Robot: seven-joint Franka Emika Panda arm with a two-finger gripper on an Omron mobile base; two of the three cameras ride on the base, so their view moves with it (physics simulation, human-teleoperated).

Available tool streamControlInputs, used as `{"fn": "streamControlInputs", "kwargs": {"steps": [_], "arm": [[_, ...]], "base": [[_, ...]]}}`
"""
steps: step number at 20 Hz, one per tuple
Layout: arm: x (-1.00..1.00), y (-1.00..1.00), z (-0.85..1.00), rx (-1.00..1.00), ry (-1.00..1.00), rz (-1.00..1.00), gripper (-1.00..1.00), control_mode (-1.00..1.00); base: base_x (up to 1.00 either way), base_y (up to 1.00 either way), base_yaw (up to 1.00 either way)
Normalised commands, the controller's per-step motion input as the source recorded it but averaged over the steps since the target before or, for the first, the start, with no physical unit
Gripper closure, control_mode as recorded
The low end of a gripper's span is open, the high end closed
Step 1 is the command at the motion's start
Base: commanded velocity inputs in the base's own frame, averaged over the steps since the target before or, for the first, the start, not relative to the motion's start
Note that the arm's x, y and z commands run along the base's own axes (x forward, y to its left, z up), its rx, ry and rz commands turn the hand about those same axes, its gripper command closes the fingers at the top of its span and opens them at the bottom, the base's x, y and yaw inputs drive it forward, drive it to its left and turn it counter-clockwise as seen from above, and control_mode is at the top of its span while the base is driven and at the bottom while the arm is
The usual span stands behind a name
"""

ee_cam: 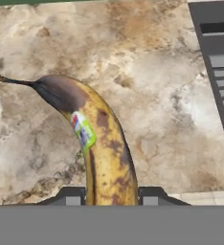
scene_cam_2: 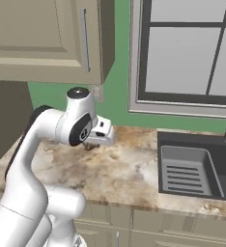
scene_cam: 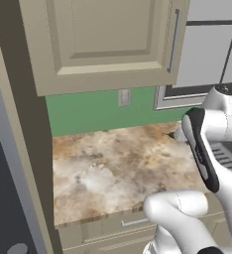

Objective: Open the fridge, remove the banana, squash, and chicken drumstick, and place them on any counter.

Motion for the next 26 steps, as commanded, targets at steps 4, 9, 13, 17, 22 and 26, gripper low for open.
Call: {"fn": "streamControlInputs", "kwargs": {"steps": [4,9,13,17,22,26], "arm": [[0.66,-0.18,-0.79,-0.02,0.00,0.00,1.00,-1.00],[0.61,-0.02,-0.57,0.00,0.03,0.00,1.00,-1.00],[0.54,0.00,-0.41,0.00,0.05,0.00,1.00,-1.00],[0.49,0.00,-0.35,0.00,0.05,0.00,1.00,-1.00],[0.47,-0.01,-0.34,0.00,0.05,0.00,1.00,-1.00],[0.45,0.00,-0.35,0.00,0.02,0.00,1.00,-1.00]], "base": [[0.00,0.00,0.00],[0.00,0.00,0.00],[0.00,0.00,0.00],[0.00,0.00,0.00],[0.00,0.00,0.00],[0.00,0.00,0.00]]}}
